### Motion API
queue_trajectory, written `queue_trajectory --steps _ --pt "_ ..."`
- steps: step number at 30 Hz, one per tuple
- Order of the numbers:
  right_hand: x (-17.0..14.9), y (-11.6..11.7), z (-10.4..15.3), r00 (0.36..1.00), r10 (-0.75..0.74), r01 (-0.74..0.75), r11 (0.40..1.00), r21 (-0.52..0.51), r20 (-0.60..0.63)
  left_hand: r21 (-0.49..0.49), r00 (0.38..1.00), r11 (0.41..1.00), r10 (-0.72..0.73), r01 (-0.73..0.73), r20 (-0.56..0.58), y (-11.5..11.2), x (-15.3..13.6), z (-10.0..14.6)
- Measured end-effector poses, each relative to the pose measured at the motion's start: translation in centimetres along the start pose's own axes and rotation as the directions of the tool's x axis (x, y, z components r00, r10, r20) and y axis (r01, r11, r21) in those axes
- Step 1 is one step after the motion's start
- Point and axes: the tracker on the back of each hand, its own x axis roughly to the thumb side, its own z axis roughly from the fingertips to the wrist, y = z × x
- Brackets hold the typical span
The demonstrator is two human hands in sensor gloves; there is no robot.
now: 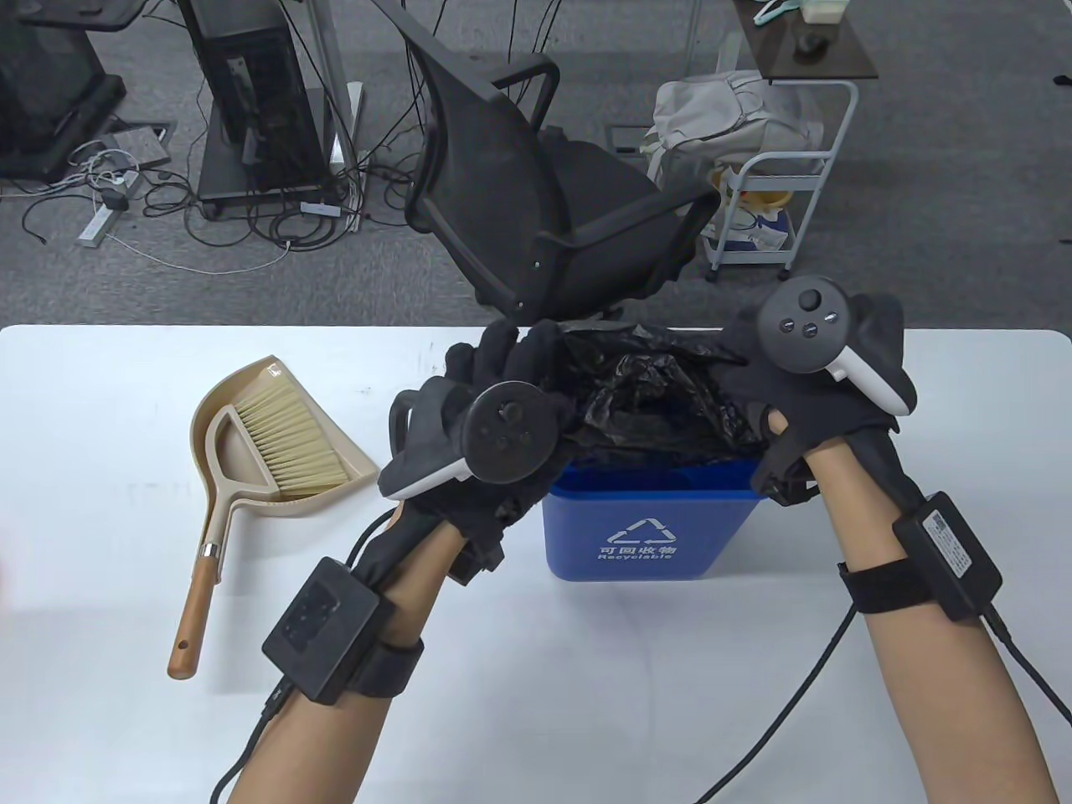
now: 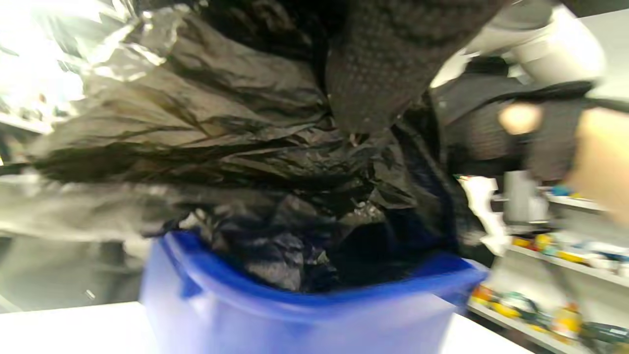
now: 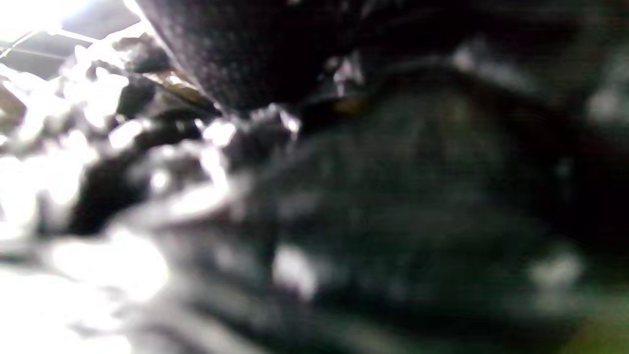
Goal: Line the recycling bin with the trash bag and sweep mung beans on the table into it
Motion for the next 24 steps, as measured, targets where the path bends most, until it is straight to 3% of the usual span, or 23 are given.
queue_trajectory --steps 6,10,12,14,19,22,24 --pt "1.5 3.5 -0.8 0.988 0.115 -0.136 0.965 0.224 0.103 -0.228 0.996 0.973 0.063 -0.045 0.071 -1.3 1.5 0.4" --pt "2.0 6.6 -0.8 0.955 0.249 -0.292 0.885 0.361 0.161 -0.137 0.997 0.988 0.073 -0.070 0.018 -2.0 0.6 -0.3" --pt "2.1 6.9 -0.6 0.945 0.274 -0.323 0.865 0.384 0.178 -0.169 0.997 0.982 0.081 -0.081 -0.011 -2.7 -0.1 -1.0" --pt "2.0 5.9 -0.3 0.957 0.230 -0.280 0.895 0.347 0.178 -0.233 0.997 0.971 0.048 -0.060 -0.059 -3.5 -0.6 -1.8" --pt "1.2 0.8 1.7 0.984 0.022 -0.051 0.985 0.163 0.175 -0.251 0.989 0.968 -0.019 -0.018 -0.143 -4.6 -2.3 -3.2" --pt "1.0 -2.1 4.0 0.971 -0.070 0.060 0.997 0.053 0.228 -0.197 0.981 0.979 0.009 -0.048 -0.194 -4.8 -3.1 -3.7" --pt "1.3 -2.7 5.8 0.952 -0.089 0.074 0.995 0.060 0.292 -0.113 0.972 0.987 0.084 -0.111 -0.221 -4.5 -3.7 -3.8"
